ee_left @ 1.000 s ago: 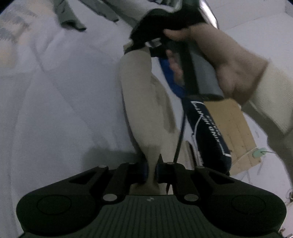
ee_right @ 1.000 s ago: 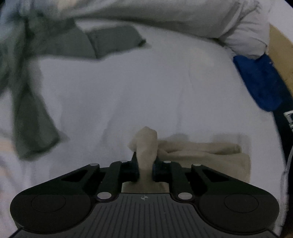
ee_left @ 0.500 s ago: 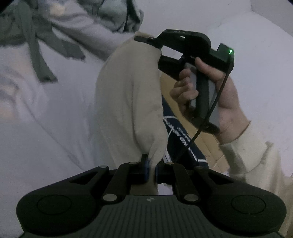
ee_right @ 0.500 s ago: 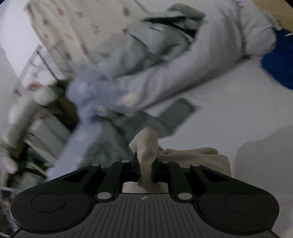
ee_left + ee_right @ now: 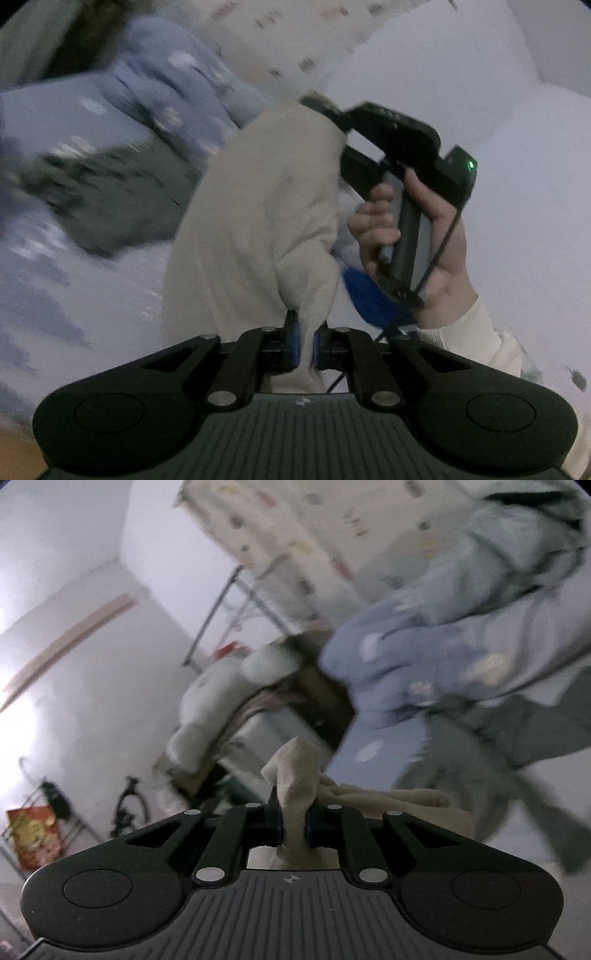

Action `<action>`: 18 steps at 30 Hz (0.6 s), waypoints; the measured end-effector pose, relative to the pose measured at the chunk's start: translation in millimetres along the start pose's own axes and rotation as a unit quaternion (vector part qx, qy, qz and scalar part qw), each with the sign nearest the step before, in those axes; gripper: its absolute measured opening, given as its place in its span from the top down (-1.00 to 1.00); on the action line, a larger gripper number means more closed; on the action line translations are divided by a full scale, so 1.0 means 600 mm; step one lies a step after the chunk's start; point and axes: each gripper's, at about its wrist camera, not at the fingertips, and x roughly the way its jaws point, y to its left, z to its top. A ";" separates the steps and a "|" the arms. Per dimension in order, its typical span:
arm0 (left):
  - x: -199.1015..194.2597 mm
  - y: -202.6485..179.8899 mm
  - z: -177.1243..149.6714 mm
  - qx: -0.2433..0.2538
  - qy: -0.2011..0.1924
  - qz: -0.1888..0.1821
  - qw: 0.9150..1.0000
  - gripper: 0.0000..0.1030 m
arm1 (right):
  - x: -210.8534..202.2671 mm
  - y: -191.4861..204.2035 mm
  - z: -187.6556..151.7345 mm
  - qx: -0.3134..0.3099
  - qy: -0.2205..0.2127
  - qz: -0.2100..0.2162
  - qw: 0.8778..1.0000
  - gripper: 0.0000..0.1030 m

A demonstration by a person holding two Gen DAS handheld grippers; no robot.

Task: Fold clothes
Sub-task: 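Carry the folded khaki shirt with both grippers toward the bed edge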

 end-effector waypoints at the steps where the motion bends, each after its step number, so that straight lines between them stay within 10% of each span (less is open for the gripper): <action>1: -0.028 0.012 0.011 -0.004 -0.011 0.011 1.000 0.82 | 0.020 0.020 -0.005 -0.001 0.003 0.009 1.000 0.75; 18: -0.254 0.257 0.191 -0.112 -0.105 0.082 0.985 0.82 | 0.374 0.249 -0.084 -0.034 0.047 0.020 0.998 0.76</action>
